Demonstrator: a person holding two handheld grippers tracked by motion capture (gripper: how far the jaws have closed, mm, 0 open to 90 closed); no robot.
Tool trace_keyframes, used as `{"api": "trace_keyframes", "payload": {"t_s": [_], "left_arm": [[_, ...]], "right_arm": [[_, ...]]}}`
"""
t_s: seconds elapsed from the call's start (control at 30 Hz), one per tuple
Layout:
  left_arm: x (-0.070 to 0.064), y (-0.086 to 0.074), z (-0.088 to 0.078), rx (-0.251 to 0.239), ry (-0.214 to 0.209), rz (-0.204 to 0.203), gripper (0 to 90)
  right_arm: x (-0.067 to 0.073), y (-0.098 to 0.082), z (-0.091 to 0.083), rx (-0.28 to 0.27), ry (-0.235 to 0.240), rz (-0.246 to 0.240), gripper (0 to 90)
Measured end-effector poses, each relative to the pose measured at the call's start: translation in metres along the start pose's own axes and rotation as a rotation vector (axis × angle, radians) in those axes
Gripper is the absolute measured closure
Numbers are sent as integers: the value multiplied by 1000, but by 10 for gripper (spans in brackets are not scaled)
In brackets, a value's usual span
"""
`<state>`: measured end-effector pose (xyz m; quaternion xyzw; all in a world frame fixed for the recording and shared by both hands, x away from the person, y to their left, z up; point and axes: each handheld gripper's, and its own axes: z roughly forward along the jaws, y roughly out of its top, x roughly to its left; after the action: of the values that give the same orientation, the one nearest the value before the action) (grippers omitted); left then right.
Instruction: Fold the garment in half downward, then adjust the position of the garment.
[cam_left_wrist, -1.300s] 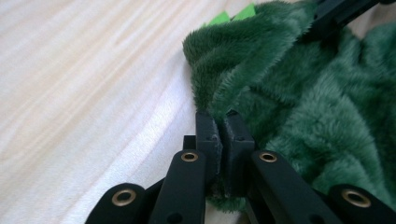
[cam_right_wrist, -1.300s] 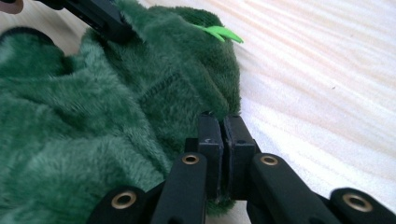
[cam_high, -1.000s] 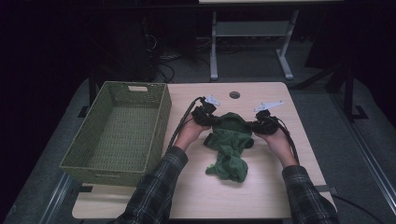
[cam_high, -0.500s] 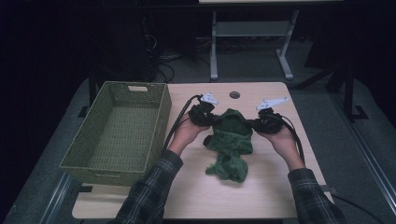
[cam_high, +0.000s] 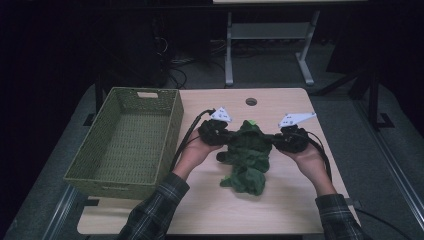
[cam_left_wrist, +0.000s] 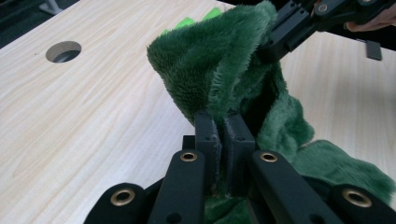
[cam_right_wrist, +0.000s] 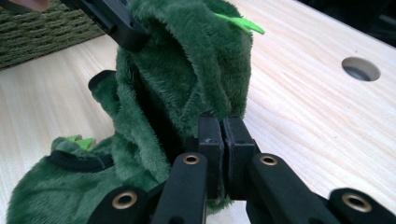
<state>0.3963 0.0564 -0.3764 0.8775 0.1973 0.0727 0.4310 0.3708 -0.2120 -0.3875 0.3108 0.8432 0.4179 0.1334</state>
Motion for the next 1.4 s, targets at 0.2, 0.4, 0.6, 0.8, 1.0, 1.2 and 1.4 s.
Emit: {"api": "trace_keyframes", "payload": {"t_s": [0.2,0.4,0.6,0.8,1.0,1.2,1.4], "left_arm": [[-13,-8,-9,-17,-23,9,860],[-26,-17,-19,-24,-33,35,860],[-41,-28,-26,-40,-60,49,862],[-55,-41,-29,-35,-74,69,864],[-62,-57,-29,-20,-85,72,868],[-72,-75,-30,-7,-112,62,868],[-79,-87,-23,37,-126,80,868]], "right_arm": [[12,-10,-12,-22,6,-18,875],[26,-20,-23,-43,27,-34,875],[43,-33,-28,-52,60,-43,875],[56,-45,-29,-37,77,-54,875],[69,-57,-28,-26,91,-60,877],[82,-73,-28,-13,119,-51,877],[91,-87,-26,13,136,-55,877]]}}
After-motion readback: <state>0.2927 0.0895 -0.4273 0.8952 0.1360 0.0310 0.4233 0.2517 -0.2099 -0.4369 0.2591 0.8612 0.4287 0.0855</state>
